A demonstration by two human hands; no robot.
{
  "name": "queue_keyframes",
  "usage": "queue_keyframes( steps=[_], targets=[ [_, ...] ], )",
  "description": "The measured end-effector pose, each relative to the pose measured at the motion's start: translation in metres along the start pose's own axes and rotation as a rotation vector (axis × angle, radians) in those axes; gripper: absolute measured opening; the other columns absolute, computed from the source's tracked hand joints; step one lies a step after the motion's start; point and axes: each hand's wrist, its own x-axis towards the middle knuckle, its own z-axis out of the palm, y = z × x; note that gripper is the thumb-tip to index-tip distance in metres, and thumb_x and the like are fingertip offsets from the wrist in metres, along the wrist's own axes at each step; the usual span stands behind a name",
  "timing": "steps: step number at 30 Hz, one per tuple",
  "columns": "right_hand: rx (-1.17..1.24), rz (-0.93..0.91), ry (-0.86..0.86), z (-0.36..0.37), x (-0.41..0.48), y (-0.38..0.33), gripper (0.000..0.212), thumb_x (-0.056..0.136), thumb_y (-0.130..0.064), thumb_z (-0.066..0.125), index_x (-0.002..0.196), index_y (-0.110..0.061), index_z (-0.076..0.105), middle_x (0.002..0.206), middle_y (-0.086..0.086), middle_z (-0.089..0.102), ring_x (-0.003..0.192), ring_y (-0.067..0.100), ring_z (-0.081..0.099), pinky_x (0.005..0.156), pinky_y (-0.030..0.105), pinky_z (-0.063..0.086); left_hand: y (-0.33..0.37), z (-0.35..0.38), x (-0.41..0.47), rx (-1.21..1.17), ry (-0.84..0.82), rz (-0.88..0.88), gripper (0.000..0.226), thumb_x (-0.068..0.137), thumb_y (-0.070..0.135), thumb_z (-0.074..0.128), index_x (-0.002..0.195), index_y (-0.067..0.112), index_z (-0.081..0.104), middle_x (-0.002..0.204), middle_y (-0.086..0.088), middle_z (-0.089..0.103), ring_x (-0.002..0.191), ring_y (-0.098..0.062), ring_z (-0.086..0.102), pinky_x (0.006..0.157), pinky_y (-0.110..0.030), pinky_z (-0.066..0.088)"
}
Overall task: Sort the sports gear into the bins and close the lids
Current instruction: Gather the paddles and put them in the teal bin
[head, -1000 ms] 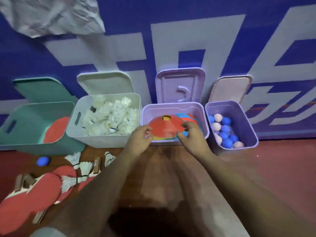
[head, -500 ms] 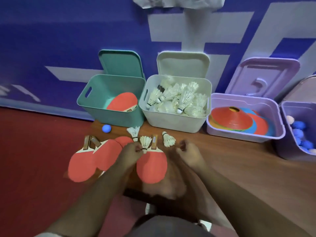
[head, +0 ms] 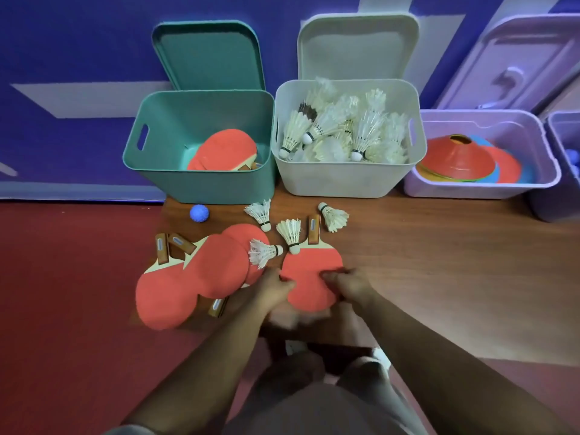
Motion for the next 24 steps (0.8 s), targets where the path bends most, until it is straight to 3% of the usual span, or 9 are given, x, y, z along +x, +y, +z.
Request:
queue_keyframes(
  steps=[2,5,9,12,15,16,19,22,24],
  targets=[
    [-0.026,-0.064,0.026,-0.001,-0.011,-0.008,0.004,0.084,-0.004,0.07,0.085,-0.007,0.067,0.075,0.007,0.066,0.068,0.021,0.06,0.063,0.03,0.051,-0.005,0.0,0.002,-0.098,-0.054,-0.011,0.014,0.084,0.028,0.067,0.091,0.017,0.061,0.103,-0.006,0.069,0.096,-0.023,0.065,0.09,-0.033,0.052],
    [-0.075,-0.189,0.12,-0.006,-0.027,-0.026,0.011,0.088,-0.01,0.067,0.079,-0.009,0.061,0.074,0.006,0.063,0.068,0.022,0.06,0.064,0.036,0.049,-0.005,-0.001,0.001,-0.197,-0.117,0.002,0.01,0.087,0.027,0.066,0.085,0.02,0.058,0.104,-0.011,0.069,0.102,-0.03,0.067,0.095,-0.045,0.052],
    [-0.357,-0.519,0.345,-0.025,-0.048,-0.047,0.006,0.089,-0.014,0.063,0.089,-0.009,0.06,0.086,0.007,0.06,0.079,0.024,0.056,0.069,0.033,0.041,0.014,-0.014,-0.01,-0.283,-0.052,0.078,0.034,0.091,0.021,0.064,0.122,0.01,0.055,0.109,-0.008,0.063,0.104,-0.029,0.066,0.097,-0.042,0.051],
    [-0.476,-0.762,0.446,-0.035,-0.071,-0.066,0.007,0.088,-0.008,0.059,0.094,-0.011,0.058,0.092,0.006,0.051,0.079,0.022,0.047,0.069,0.032,0.033,0.029,-0.037,-0.021,-0.306,0.024,0.216,0.025,0.089,0.019,0.066,0.112,0.018,0.057,0.111,-0.009,0.067,0.099,-0.026,0.066,0.092,-0.038,0.052],
    [-0.571,-0.922,0.485,-0.039,-0.089,-0.089,0.016,0.085,-0.007,0.059,0.1,-0.011,0.062,0.099,0.007,0.053,0.09,0.027,0.052,0.076,0.036,0.041,0.045,-0.065,-0.044,-0.347,0.183,0.371,0.025,0.087,0.013,0.069,0.107,0.02,0.055,0.097,-0.004,0.063,0.086,-0.019,0.061,0.074,-0.018,0.048],
    [-0.624,-0.95,0.475,-0.04,-0.095,-0.096,0.018,0.085,-0.008,0.06,0.102,-0.011,0.063,0.099,0.008,0.054,0.091,0.029,0.053,0.077,0.037,0.043,0.048,-0.076,-0.054,-0.271,0.288,0.437,0.031,0.085,0.016,0.072,0.111,0.018,0.056,0.099,-0.002,0.059,0.087,-0.015,0.059,0.074,-0.015,0.046],
    [-0.863,-0.997,0.338,-0.036,-0.11,-0.114,0.019,0.086,-0.015,0.06,0.103,-0.013,0.066,0.098,0.006,0.056,0.09,0.032,0.057,0.078,0.041,0.049,0.045,-0.107,-0.076,0.077,0.548,0.737,0.063,0.075,0.028,0.082,0.13,0.013,0.054,0.121,-0.005,0.05,0.113,-0.015,0.049,0.1,-0.025,0.039],
    [-1.007,-1.08,0.114,-0.016,-0.125,-0.133,0.02,0.086,-0.016,0.061,0.105,-0.013,0.067,0.102,0.006,0.059,0.097,0.031,0.058,0.083,0.042,0.048,0.035,-0.123,-0.095,0.174,0.394,0.871,0.073,0.073,0.034,0.083,0.137,0.02,0.052,0.13,0.0,0.055,0.122,-0.011,0.05,0.107,-0.029,0.039],
    [-0.951,-1.11,-0.019,0.006,-0.135,-0.142,0.022,0.085,-0.012,0.064,0.107,-0.012,0.068,0.102,0.007,0.061,0.098,0.028,0.059,0.085,0.037,0.046,0.026,-0.127,-0.105,0.098,0.255,0.829,0.062,0.076,0.031,0.079,0.133,0.026,0.055,0.118,0.006,0.065,0.109,-0.006,0.06,0.099,-0.03,0.046]
  ],
)
